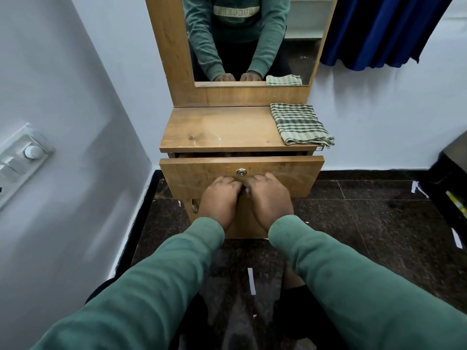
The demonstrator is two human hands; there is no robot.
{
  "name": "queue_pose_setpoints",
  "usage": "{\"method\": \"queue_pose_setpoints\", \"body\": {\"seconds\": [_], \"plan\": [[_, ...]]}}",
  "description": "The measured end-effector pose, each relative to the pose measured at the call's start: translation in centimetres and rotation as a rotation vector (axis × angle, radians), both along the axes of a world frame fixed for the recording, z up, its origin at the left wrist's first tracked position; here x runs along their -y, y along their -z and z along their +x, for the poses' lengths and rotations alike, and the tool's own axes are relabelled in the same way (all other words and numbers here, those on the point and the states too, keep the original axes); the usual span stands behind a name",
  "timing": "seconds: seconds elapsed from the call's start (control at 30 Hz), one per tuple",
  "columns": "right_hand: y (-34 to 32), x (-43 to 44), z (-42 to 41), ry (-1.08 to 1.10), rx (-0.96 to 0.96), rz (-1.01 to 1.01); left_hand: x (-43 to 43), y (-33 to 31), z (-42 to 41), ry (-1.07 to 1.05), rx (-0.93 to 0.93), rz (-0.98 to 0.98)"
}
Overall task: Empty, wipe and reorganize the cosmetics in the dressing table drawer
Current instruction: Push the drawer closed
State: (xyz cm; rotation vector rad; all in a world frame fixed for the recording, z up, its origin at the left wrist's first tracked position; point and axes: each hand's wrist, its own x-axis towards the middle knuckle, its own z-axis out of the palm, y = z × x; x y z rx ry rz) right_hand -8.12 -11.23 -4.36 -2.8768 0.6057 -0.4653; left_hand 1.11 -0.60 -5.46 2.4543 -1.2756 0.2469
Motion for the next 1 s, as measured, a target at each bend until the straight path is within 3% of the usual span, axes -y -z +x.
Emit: {"method": "queue_pose_setpoints", "body": {"seconds": [0.6, 1.0], "plan": [[0.5, 3.1, 3.7, 0.006, 0.019, -0.035, 2.6, 0.6, 3.9, 0.013, 0.014, 0.003], [-0.3, 2.2, 3.4, 0.027, -0.075, -0.055, 1.7, 0.7, 2.6, 0.029, -0.011, 0.033]]}}
